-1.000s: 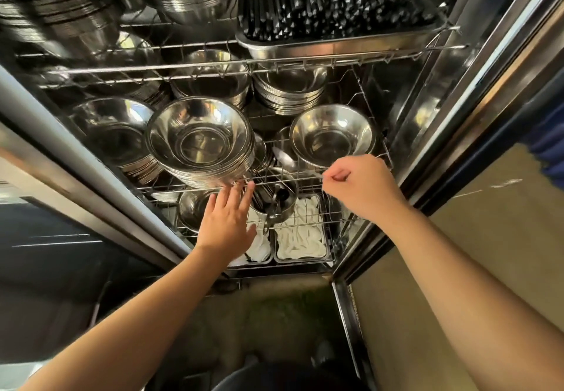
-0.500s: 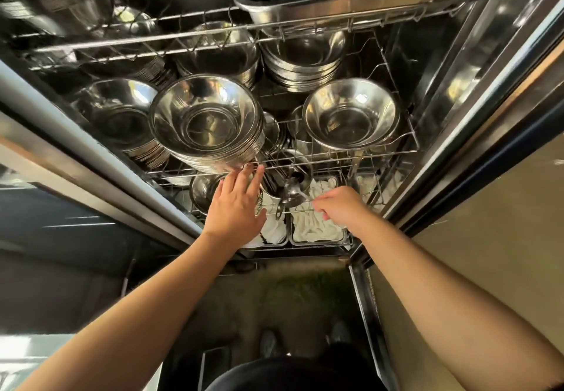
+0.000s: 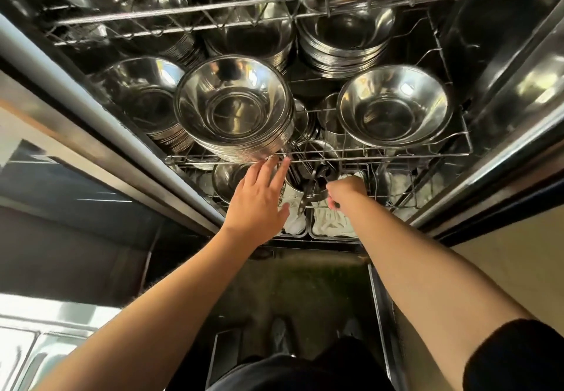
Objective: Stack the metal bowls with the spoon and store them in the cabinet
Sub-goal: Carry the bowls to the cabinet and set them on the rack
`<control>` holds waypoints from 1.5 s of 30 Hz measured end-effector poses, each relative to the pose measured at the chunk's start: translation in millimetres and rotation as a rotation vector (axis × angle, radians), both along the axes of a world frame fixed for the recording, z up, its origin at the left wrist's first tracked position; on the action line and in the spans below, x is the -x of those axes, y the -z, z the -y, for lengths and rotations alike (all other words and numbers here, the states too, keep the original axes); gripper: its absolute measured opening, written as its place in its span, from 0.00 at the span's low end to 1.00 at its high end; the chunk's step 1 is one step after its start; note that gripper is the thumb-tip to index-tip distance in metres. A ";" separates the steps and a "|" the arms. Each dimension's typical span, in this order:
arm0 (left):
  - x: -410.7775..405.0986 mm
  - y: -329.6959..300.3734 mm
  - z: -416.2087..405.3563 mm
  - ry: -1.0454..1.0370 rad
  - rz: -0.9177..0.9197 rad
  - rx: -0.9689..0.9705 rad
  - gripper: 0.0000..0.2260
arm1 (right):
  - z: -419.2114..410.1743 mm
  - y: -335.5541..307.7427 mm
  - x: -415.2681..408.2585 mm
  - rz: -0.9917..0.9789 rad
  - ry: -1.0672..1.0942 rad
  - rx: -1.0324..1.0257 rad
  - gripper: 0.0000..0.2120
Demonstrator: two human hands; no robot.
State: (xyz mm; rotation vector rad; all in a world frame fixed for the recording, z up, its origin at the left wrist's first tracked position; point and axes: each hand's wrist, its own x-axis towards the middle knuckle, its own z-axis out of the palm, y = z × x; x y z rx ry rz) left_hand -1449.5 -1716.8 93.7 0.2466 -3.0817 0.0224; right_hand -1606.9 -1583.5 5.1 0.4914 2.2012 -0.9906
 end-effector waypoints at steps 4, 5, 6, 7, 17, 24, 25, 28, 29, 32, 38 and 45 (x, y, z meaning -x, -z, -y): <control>0.1 -3.1 -1.0 0.002 0.001 -0.003 0.40 | 6.4 7.3 5.8 -0.055 0.037 0.040 0.07; 0.2 -3.8 -1.5 0.000 0.004 -0.007 0.39 | 6.9 6.0 5.4 -0.047 0.062 0.080 0.03; 0.4 -4.4 -1.9 -0.003 0.008 -0.009 0.39 | 7.6 5.6 5.5 -0.049 0.071 0.097 0.04; 0.5 -5.0 -2.1 -0.007 0.012 -0.010 0.39 | 8.1 4.7 5.3 -0.058 0.050 0.088 0.06; 1.3 -10.4 -2.5 -0.010 0.025 -0.011 0.38 | 4.9 9.0 3.0 -0.193 -0.145 -0.015 0.13; 6.4 -20.0 -4.2 -0.023 0.059 -0.026 0.36 | -15.0 -18.2 -7.2 -0.418 -0.445 -0.053 0.12; 7.9 -22.6 -4.4 -0.026 0.072 -0.031 0.36 | -20.1 -25.2 -10.0 -0.450 -0.465 -0.046 0.11; 13.2 -32.2 -5.0 -0.023 0.118 -0.044 0.33 | -40.5 -49.4 -19.5 -0.530 -0.533 -0.021 0.08; 15.3 -35.8 -5.5 -0.019 0.129 -0.054 0.32 | -47.9 -58.0 -22.0 -0.563 -0.571 -0.031 0.08; 23.6 -50.1 -9.7 -0.008 0.136 -0.093 0.26 | -73.6 -89.4 -29.9 -0.667 -0.673 -0.095 0.10; 50.1 -72.9 -27.8 0.123 0.024 -0.137 0.23 | -116.5 -144.1 -38.2 -0.965 -0.690 -0.227 0.10; 102.4 -81.1 -54.2 0.274 -0.037 -0.067 0.35 | -136.3 -177.5 -8.9 -1.000 -0.649 -0.403 0.30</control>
